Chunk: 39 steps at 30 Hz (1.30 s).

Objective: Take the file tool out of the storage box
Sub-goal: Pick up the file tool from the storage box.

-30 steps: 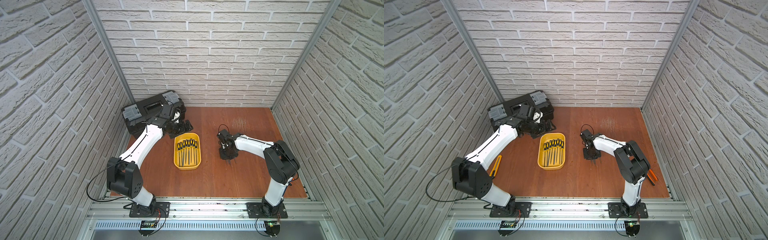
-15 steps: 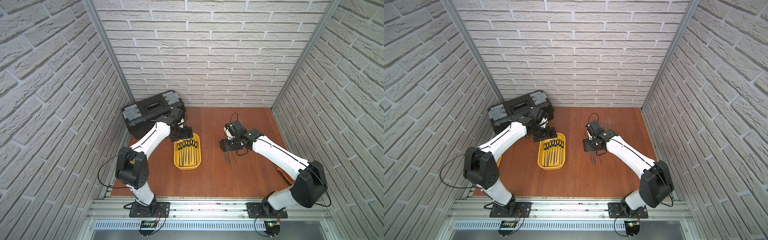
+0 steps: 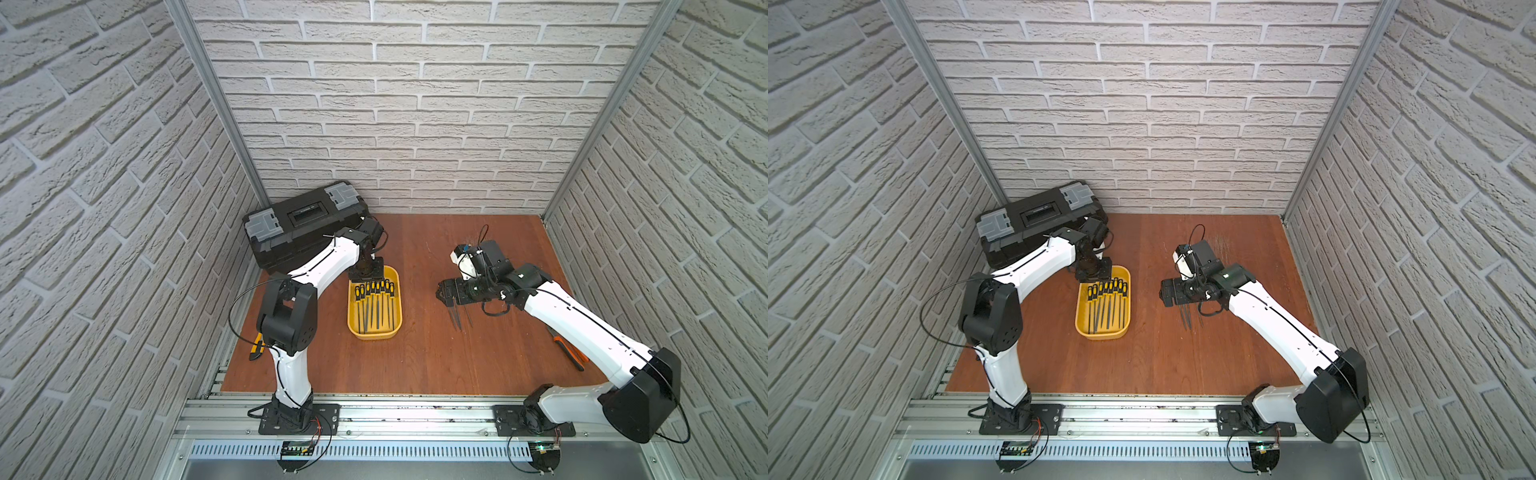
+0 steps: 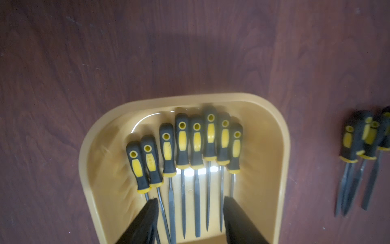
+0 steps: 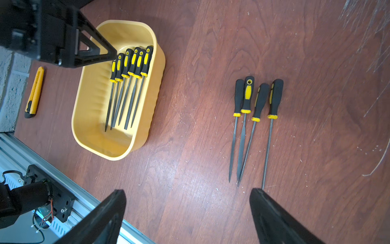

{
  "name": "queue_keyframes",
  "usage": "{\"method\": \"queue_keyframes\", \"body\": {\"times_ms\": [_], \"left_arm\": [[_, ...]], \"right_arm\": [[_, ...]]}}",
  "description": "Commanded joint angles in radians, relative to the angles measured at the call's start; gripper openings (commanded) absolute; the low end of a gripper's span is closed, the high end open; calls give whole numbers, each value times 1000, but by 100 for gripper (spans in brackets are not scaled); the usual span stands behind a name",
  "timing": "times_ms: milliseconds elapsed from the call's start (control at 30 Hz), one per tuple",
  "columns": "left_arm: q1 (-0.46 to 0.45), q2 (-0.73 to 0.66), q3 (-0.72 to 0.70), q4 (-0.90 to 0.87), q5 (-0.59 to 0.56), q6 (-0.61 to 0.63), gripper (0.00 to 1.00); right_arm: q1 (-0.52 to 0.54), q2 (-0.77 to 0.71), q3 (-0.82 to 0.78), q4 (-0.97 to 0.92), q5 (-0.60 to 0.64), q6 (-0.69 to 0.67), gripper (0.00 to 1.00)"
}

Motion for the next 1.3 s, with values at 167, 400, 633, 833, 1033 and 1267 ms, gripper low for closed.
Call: {"method": "queue_keyframes", "body": {"times_ms": [167, 400, 633, 833, 1033, 1267], "left_arm": [[-3, 90, 44, -7, -71, -8, 46], [1, 142, 61, 2, -78, -2, 40], [4, 163, 59, 3, -107, 5, 36], [6, 185, 61, 11, -112, 10, 34], [5, 204, 68, 9, -126, 17, 30], [4, 217, 68, 7, -132, 21, 24]], "right_arm": [[6, -34, -34, 28, -17, -6, 97], [5, -44, -51, 29, -9, -3, 97], [5, -39, -51, 32, -9, -3, 97], [5, -41, -55, 29, -6, -2, 96], [4, -50, -64, 27, 1, -1, 96], [4, -52, -72, 24, 4, -1, 96]]}}
